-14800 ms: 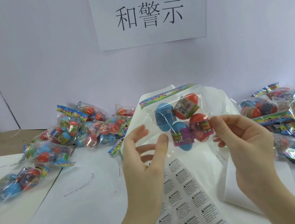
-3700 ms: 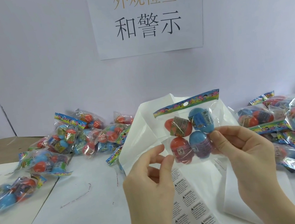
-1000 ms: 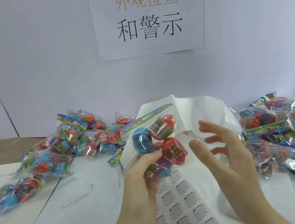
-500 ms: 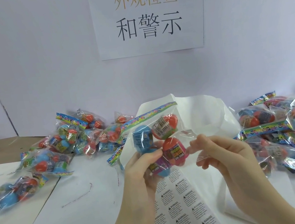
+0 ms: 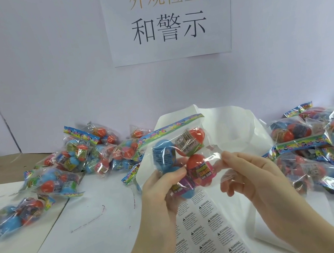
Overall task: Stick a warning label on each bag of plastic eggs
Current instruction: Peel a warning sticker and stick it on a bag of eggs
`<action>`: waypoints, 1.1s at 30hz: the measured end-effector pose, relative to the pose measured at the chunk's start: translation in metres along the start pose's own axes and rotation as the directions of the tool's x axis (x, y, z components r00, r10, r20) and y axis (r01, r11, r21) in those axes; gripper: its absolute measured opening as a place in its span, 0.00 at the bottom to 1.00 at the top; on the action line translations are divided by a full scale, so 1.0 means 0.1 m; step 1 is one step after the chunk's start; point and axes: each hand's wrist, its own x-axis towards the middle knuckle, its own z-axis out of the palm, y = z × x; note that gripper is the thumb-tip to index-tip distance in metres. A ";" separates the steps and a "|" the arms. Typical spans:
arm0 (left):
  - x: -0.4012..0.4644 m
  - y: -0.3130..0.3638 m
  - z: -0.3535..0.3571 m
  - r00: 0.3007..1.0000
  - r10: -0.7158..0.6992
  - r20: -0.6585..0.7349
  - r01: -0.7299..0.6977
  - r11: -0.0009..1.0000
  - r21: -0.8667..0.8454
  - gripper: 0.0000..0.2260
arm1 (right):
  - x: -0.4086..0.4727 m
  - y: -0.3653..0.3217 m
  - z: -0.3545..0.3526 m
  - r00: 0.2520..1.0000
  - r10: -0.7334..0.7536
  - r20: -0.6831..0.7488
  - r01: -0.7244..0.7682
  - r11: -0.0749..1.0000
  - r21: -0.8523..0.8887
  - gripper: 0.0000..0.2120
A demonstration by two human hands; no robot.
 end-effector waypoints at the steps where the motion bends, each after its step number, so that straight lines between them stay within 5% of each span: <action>1: 0.00 0.00 0.00 1.000 0.007 -0.007 -0.007 1.000 0.006 0.13 | 0.00 0.01 0.00 1.000 0.001 0.004 -0.001 1.000 0.004 0.13; 14: 0.03 0.00 -0.01 1.000 -0.004 -0.002 0.004 0.999 -0.053 0.11 | 0.00 -0.03 -0.05 0.993 0.050 0.110 -0.066 0.987 0.146 0.10; 19: 0.04 0.00 -0.01 0.999 0.025 -0.040 -0.028 0.997 -0.065 0.13 | -0.02 -0.05 -0.04 0.984 -0.175 0.013 0.176 0.982 -0.063 0.10; 24: 0.03 -0.03 0.01 0.992 0.053 -0.112 -0.056 0.998 -0.022 0.16 | -0.05 0.04 0.00 0.901 -0.417 -0.120 0.366 0.879 -0.306 0.08; 33: 0.02 -0.04 0.01 0.994 0.061 -0.089 -0.058 0.998 0.038 0.13 | 0.00 0.08 -0.03 0.904 -0.426 0.023 0.398 0.824 -0.403 0.18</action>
